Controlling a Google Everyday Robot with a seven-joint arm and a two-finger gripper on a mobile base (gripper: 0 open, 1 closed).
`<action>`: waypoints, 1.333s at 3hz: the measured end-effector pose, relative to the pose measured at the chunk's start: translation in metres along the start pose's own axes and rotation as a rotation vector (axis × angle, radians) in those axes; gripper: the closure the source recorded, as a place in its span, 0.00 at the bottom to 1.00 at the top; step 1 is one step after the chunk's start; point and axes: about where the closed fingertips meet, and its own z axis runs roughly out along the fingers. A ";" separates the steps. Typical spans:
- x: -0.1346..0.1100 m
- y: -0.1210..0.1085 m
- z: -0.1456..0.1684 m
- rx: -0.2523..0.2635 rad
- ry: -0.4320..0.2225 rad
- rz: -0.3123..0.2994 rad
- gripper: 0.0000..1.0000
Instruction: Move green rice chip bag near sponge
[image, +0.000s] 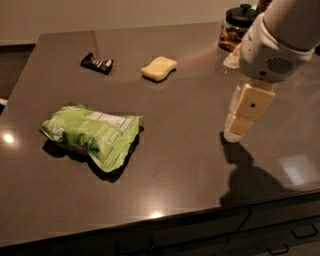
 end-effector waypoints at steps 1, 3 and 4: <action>-0.043 0.000 0.017 -0.036 -0.072 -0.038 0.00; -0.131 0.017 0.071 -0.107 -0.180 -0.131 0.00; -0.165 0.029 0.102 -0.156 -0.188 -0.167 0.00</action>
Offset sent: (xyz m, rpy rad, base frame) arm 0.0241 0.1654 -0.0342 0.2004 0.0347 0.2204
